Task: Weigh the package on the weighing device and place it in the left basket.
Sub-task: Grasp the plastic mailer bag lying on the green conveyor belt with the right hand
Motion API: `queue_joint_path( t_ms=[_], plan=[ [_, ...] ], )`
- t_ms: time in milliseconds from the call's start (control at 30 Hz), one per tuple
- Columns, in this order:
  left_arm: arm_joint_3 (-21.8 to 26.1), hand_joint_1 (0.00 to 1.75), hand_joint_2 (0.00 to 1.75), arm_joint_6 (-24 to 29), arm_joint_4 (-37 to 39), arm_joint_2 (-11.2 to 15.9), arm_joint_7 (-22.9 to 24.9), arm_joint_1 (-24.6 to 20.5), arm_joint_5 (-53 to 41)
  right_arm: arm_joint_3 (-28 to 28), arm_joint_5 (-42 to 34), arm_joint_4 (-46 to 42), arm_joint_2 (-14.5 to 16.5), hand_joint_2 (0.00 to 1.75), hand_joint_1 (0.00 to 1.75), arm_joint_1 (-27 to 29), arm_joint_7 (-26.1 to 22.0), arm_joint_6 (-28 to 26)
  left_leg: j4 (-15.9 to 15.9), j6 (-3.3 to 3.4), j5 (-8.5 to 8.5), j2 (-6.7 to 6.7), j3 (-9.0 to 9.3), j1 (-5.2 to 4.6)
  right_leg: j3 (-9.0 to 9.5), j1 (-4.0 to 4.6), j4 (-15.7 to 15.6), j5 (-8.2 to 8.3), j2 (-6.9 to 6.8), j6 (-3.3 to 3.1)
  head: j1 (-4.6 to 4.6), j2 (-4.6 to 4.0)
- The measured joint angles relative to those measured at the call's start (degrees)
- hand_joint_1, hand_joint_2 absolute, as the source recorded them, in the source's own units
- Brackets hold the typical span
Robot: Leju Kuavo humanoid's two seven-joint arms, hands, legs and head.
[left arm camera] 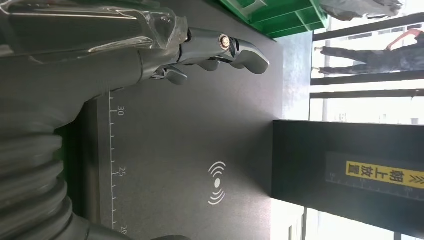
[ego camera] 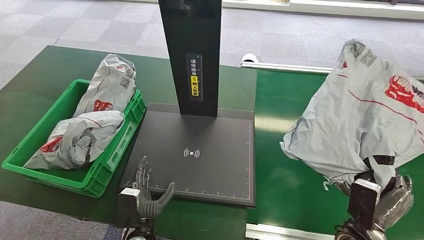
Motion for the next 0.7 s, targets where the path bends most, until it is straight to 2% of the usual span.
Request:
queue_joint_path(
  t_ms=[100, 267, 700],
  plan=[
    [0.0, 0.0, 1.75, -0.5, -1.0, 0.6, 0.0, 0.3, -0.8, 2.7, 0.7, -7.0, 1.6, 1.75, 1.75, 2.8, -1.5, -0.1, 0.0, 0.0, 0.0, 0.01, 0.02, 0.0, 0.01, 0.0, 0.0, 0.0, 0.0, 0.0, -0.01, 0.0],
    [-0.1, 0.0, 1.75, -0.7, -2.4, 1.5, 0.0, 0.6, -2.5, 6.0, 0.6, -12.8, 2.9, 1.75, 1.75, 5.1, -2.2, 0.3, 0.0, 0.01, 0.02, 0.02, 0.06, -0.01, 0.05, -0.01, 0.0, 0.0, 0.0, 0.0, 0.01, 0.0],
    [-0.4, 0.0, 1.75, -0.7, -3.9, 2.7, 0.0, 0.8, -3.5, 9.4, 0.0, -16.6, 3.7, 1.75, 1.75, 6.4, -2.3, 1.1, 0.0, 0.01, 0.01, 0.02, 0.06, -0.01, 0.04, -0.01, 0.0, 0.0, 0.0, 0.0, 0.0, 0.0]
  ],
)
